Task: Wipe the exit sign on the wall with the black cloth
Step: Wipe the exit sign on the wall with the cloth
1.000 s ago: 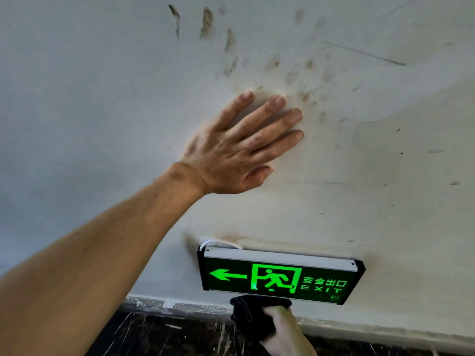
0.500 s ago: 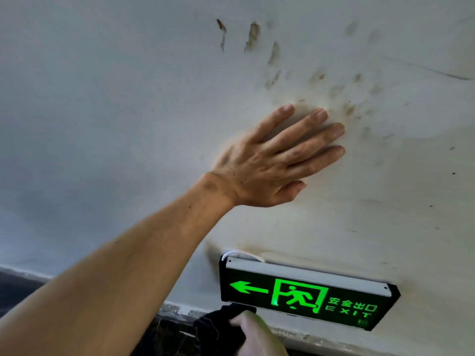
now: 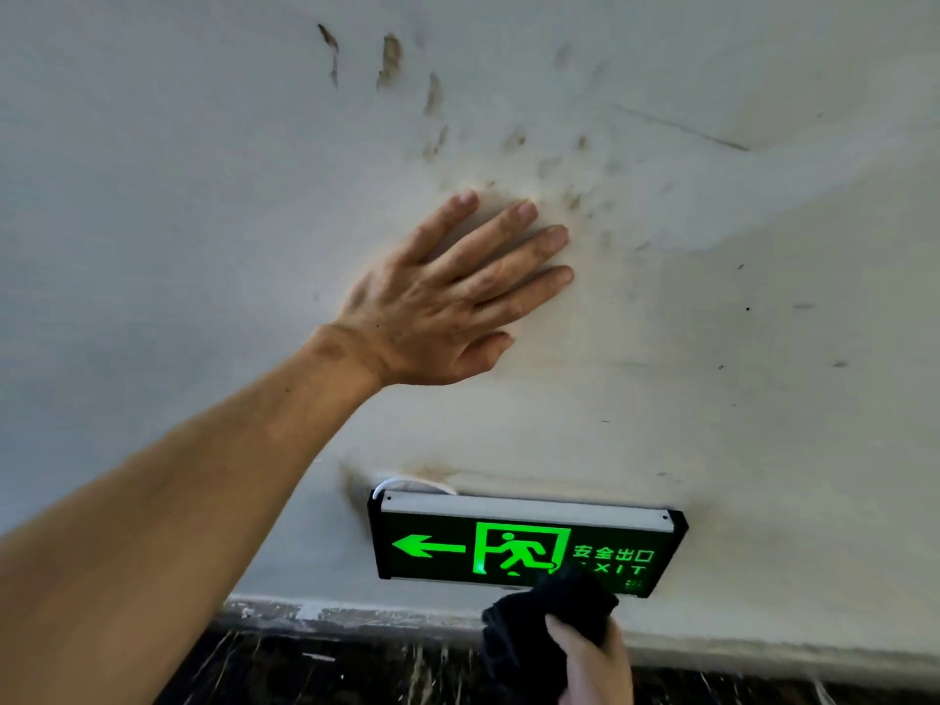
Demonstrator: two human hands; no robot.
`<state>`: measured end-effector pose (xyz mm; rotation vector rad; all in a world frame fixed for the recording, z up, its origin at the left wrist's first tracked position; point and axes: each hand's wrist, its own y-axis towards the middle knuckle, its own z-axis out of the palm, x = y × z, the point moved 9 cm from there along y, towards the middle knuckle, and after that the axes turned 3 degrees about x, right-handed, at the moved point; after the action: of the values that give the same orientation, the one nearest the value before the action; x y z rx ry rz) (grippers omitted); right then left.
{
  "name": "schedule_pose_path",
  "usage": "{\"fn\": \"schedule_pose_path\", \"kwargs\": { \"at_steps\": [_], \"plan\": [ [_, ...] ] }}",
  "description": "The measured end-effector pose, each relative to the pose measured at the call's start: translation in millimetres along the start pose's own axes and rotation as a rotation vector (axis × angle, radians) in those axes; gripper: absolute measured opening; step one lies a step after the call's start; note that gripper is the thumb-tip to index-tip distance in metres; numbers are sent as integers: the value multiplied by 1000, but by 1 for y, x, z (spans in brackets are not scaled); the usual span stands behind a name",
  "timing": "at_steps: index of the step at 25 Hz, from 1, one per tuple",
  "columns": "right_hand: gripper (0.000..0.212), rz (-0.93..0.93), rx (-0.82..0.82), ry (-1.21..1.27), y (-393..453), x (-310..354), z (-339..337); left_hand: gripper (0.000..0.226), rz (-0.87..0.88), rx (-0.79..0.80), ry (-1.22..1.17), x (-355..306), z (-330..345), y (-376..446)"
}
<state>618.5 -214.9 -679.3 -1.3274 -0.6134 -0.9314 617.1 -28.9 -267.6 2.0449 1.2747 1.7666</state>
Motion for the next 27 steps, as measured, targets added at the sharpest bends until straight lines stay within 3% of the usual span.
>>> {"fn": "schedule_pose_path", "kwargs": {
  "at_steps": [5, 9, 17, 22, 27],
  "plan": [
    [46, -281, -361, 73, -8, 91, -71, 68, 17, -24, 16, -1, -4, 1],
    [56, -410, -437, -48, -21, 122, -71, 68, 14, -46, 28, 0, -6, 1],
    [43, -571, -284, -340, -50, 127, -6, 70, 20, -56, 29, -1, -6, 1],
    [37, -594, -159, -360, -70, 102, 36, 70, 14, -62, 17, -1, -5, 1],
    [44, -654, -76, -457, -96, 79, 99, 70, 14, -57, -14, -2, -4, 2]
  ]
}}
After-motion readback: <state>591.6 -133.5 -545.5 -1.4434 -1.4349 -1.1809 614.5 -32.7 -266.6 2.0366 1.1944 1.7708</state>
